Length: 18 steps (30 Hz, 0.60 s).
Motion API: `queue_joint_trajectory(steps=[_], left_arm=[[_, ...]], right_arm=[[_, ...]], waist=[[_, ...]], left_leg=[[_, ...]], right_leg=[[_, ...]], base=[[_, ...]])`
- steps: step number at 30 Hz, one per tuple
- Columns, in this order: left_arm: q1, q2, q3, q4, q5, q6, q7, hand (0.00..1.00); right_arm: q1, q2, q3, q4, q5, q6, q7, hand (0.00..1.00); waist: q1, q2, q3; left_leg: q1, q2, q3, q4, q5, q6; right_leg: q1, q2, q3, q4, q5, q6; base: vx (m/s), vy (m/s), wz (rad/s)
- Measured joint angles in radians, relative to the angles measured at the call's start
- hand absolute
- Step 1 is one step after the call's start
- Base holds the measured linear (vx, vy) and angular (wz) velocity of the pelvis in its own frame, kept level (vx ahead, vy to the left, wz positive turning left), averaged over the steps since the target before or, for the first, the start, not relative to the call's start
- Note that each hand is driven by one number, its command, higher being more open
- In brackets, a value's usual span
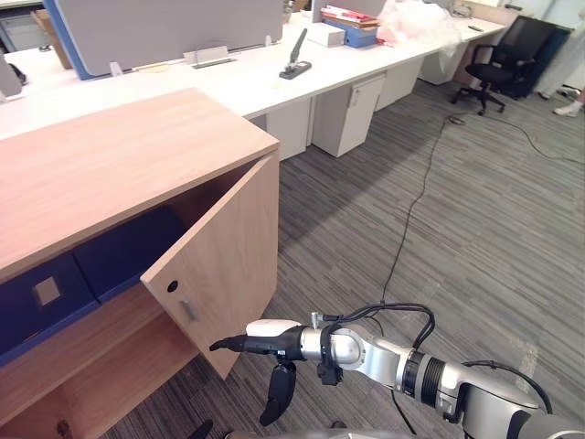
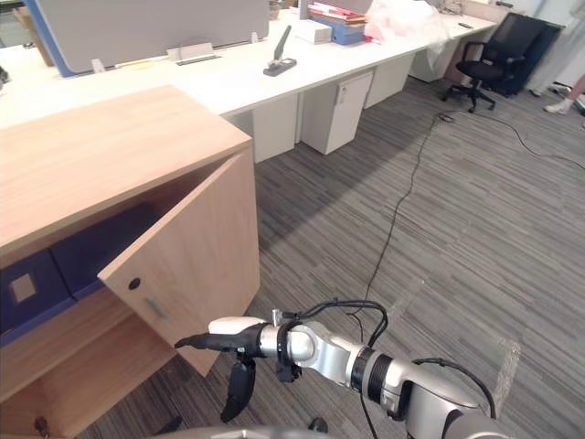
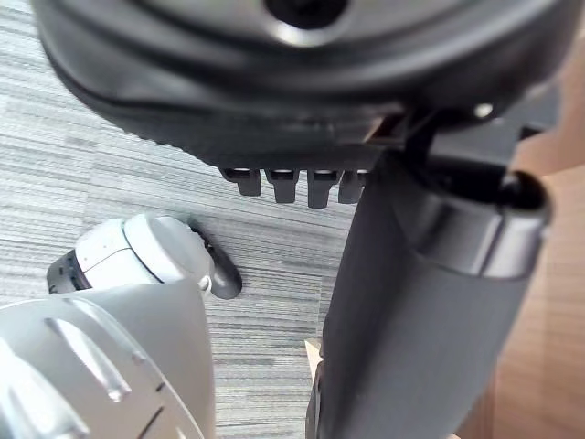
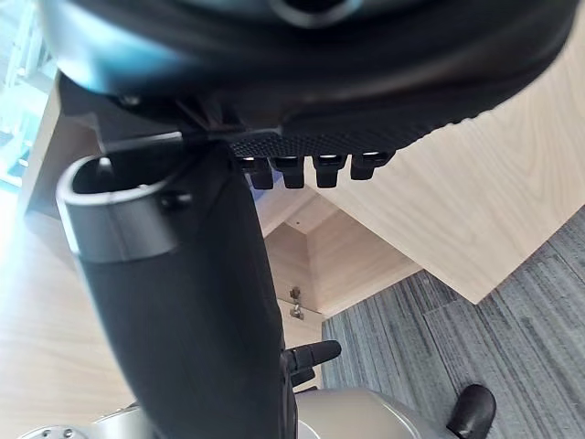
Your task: Walk over to the cabinet, pick up the folder, carry it to the office cabinet, place the folder inside the office cabinet, then close the office cabinet door
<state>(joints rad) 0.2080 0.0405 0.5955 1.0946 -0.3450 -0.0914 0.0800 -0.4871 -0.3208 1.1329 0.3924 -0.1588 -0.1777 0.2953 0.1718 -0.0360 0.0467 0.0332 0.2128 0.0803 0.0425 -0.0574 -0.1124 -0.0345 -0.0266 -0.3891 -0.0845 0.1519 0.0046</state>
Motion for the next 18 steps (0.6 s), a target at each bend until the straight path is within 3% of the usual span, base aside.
queue_joint_trajectory(steps=[6,10,12,14,15,17,18], left_arm=[[0.026,-0.022,0.002,0.001,-0.009,0.000,-0.004,1.00],[0.043,-0.039,0.000,-0.001,-0.018,0.000,-0.020,1.00],[0.044,-0.049,-0.025,-0.001,-0.018,0.000,-0.023,1.00],[0.046,-0.042,-0.082,-0.006,-0.016,0.000,-0.029,1.00],[0.047,-0.011,-0.136,-0.012,-0.017,-0.001,-0.033,1.00],[0.047,0.012,-0.189,-0.037,-0.016,-0.011,-0.035,1.00],[0.041,0.020,-0.201,-0.051,-0.016,-0.013,-0.036,1.00]], right_arm=[[0.001,0.021,0.034,0.056,-0.007,0.002,0.008,1.00],[0.027,0.087,-0.007,0.176,-0.052,0.007,-0.003,1.00],[0.060,0.091,-0.044,0.211,-0.079,0.019,-0.027,1.00],[0.132,0.091,-0.126,0.235,-0.078,0.031,-0.045,1.00],[0.202,0.084,-0.204,0.238,-0.077,0.038,-0.064,1.00],[0.250,0.082,-0.278,0.256,-0.091,0.039,-0.077,1.00],[0.267,0.094,-0.322,0.283,-0.114,0.038,-0.090,1.00]], waist=[[0.039,-0.004,-0.004],[0.051,0.005,-0.004],[0.052,0.022,0.006],[0.039,0.015,0.003],[0.015,0.005,-0.001],[-0.005,0.011,0.000],[-0.015,0.008,0.000]], left_leg=[[-0.025,-0.001,-0.052,0.001,0.004,0.010],[-0.032,-0.009,-0.126,0.006,0.006,0.011],[-0.039,-0.028,-0.181,0.034,0.000,0.016],[-0.069,-0.093,-0.271,0.073,-0.013,0.018],[-0.091,-0.144,-0.368,0.101,-0.015,0.023],[-0.113,-0.176,-0.468,0.125,-0.015,0.026],[-0.131,-0.188,-0.520,0.133,-0.011,0.025]], right_leg=[[0.004,-0.003,-0.046,0.001,-0.010,0.004],[0.034,-0.017,-0.114,0.022,-0.042,0.010],[0.023,-0.068,-0.162,0.150,-0.119,0.030],[-0.034,-0.195,-0.188,0.410,-0.251,0.058],[-0.056,-0.235,-0.036,0.521,-0.283,0.041],[-0.066,-0.217,0.149,0.572,-0.307,0.013],[-0.073,-0.190,0.280,0.583,-0.349,0.013]], base=[[-0.02,0.022,0.26],[0.03,0.031,0.51],[0.06,0.106,0.84],[0.05,0.093,1.49],[0.05,0.024,1.98],[0.05,-0.017,1.77],[0.05,-0.105,1.61]])
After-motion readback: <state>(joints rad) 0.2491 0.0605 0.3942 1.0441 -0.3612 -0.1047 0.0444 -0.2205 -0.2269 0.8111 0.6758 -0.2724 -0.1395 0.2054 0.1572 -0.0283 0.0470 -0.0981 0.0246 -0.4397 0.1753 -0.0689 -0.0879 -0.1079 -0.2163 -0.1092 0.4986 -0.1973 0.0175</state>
